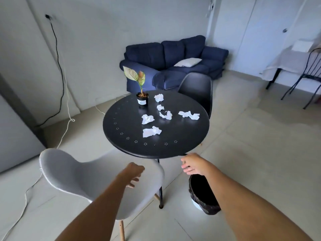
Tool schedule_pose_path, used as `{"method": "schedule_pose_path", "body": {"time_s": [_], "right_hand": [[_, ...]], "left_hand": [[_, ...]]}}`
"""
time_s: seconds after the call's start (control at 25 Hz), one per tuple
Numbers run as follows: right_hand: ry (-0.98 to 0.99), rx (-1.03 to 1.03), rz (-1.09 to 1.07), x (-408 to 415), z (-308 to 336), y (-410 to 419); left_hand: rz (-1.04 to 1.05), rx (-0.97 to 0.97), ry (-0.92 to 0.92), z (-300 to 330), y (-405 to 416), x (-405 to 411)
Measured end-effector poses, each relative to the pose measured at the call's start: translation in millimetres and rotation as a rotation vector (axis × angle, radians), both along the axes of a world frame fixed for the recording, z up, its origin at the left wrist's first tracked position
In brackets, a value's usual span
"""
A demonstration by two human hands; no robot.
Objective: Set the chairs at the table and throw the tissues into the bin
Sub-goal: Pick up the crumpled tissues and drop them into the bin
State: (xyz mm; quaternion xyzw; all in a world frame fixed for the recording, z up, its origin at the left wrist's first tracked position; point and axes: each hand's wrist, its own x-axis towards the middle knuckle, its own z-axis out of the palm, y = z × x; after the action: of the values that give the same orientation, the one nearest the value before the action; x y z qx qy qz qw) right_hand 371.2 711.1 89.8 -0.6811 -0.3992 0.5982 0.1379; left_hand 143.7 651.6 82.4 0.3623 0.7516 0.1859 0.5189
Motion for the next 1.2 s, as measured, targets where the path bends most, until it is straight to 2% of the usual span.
{"method": "schedule_pose_path", "body": {"time_s": [0.16,0.28,0.44,0.64,0.84,0.92,1.04,1.2], "right_hand": [[-0.011,0.019,-0.018,27,11,59],[-0.041,0.106,-0.008,38,14,109],[-0.325,0.330,0.095,43,18,172],[-0.734,0.498,0.275,38,8,257],[-0.936,0.570,0.435,35,-15,312],[-0.969,0.530,0.553,33,-24,328],[-0.881,0.413,0.590,31,-43,347],[-0.893,0.519,0.667,36,-59,349]], "left_hand": [[-0.015,0.055,0.163,7,64,23],[-0.015,0.099,0.305,16,110,34],[0.016,0.100,0.376,15,165,45],[0.063,0.027,0.448,1,238,56],[-0.039,-0.092,0.553,-23,279,55],[-0.066,-0.139,0.567,-30,287,56],[-0.083,-0.165,0.591,-38,291,56],[-0.083,-0.113,0.587,-47,291,53]]}}
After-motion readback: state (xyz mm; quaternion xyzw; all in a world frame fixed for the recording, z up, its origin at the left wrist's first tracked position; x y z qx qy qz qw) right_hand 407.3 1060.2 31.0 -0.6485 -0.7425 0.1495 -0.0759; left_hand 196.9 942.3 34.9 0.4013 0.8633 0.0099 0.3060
